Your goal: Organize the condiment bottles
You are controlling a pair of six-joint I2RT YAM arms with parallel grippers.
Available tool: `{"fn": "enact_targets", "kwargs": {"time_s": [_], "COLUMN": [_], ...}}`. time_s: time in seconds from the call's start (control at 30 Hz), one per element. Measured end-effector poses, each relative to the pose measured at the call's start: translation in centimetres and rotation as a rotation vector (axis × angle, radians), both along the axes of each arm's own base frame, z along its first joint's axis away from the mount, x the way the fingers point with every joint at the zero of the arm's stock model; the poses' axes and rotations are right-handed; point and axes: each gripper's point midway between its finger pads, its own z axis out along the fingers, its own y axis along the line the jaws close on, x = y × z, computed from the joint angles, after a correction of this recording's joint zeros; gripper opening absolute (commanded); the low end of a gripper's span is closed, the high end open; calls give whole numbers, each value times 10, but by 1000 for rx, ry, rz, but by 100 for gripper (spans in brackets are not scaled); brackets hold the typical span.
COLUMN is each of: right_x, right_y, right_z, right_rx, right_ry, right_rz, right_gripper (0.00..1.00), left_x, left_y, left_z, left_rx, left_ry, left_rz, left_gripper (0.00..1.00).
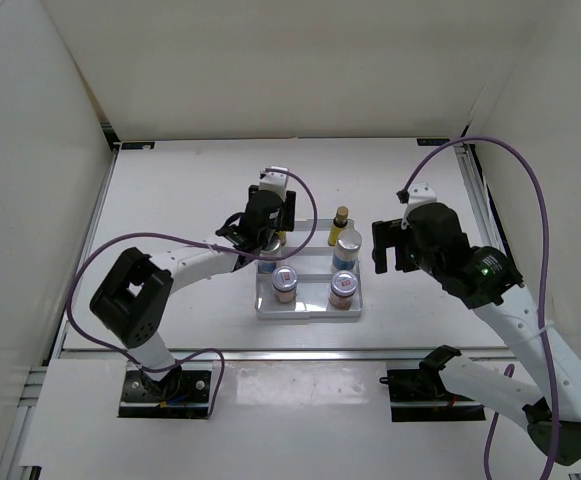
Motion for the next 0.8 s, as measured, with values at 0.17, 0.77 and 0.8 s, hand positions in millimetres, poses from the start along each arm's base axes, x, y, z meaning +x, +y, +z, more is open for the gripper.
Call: {"fn": "enact_targets", "kwargs": {"time_s": [0.17,0.77,0.8], "right_x": [-3,-7,-8], "right_y": [-2,-17,-18], "right_z": [-4,-11,-11], "right_rx": [2,10,12], "right_ry": [22,54,50], "right_rz": [-22,-152,-158], "right_gripper": [100,100,100], "left_x": [0,-106,-119], "left_y": [5,164,182], "left_z": [-2,262,252], "left_rx": [3,-154,-151], "left_ry": [9,-437,-441], "left_rz": [32,303,340], "left_gripper": [100,100,100]}}
